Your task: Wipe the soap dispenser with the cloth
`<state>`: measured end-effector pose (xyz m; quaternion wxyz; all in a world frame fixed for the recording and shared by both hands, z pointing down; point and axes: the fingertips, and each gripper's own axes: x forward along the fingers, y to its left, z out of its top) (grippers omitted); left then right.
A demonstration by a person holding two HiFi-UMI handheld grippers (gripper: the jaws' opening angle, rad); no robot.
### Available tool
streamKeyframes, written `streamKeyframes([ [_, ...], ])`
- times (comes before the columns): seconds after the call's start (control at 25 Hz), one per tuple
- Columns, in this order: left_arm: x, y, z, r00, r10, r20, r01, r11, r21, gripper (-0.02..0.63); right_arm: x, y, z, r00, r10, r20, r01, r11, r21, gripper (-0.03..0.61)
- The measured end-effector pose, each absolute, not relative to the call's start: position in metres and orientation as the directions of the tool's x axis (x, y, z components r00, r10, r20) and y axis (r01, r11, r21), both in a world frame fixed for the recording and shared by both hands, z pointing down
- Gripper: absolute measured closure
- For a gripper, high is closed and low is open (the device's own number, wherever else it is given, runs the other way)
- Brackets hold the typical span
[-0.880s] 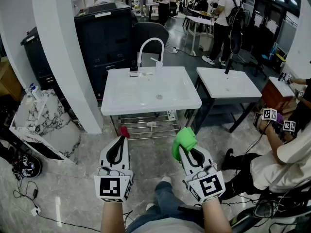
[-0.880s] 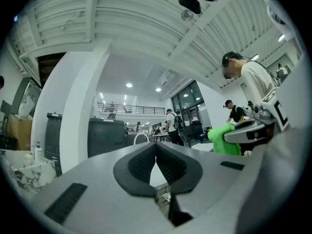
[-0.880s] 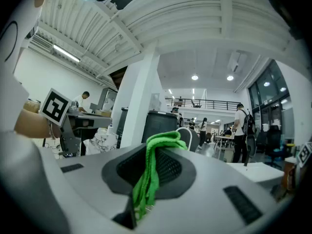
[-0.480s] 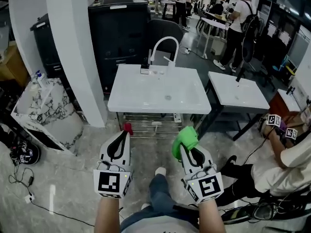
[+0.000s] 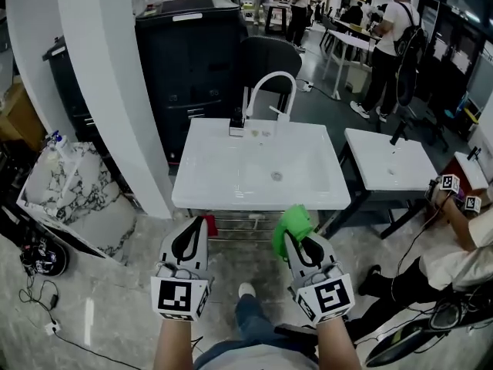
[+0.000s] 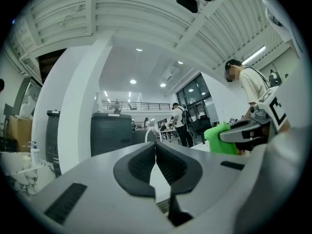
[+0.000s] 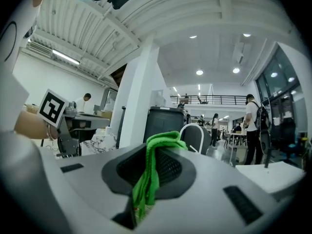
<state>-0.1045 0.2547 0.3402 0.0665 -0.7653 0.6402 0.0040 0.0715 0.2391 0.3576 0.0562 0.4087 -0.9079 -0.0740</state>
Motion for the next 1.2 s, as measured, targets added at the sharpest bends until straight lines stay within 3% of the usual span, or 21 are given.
streamKeyframes([
  [0.48,-0.123,0.083,0.341,0.136,-0.989,-0.058,-0.986,-0.130,-0.100,0.598,0.046,0.057,0.354,-0.705,-0.707,0.063,-0.692,0.705,0.155,0.531],
  [0.92,-0.118,-0.002,0.357,0.183,-0.983,-0.001,-0.982,-0.183,-0.034,0.597,0.049,-0.023,0.367,-0.701,-0.707,0.088,-0.699,0.707,0.110,0.531],
  [0.96,-0.117,-0.009,0.358,0.204,-0.979,0.004,-0.979,-0.204,-0.023,0.565,0.048,-0.027,0.369,-0.697,-0.711,0.091,-0.704,0.703,0.104,0.531],
  [1.08,-0.113,-0.031,0.363,0.267,-0.964,0.008,-0.964,-0.267,-0.003,0.365,0.046,-0.040,0.376,-0.683,-0.723,0.099,-0.718,0.691,0.090,0.531],
  [1.2,-0.116,-0.056,0.370,0.291,-0.957,0.004,-0.957,-0.291,0.007,0.296,0.046,-0.058,0.384,-0.663,-0.741,0.108,-0.738,0.671,0.072,0.531],
])
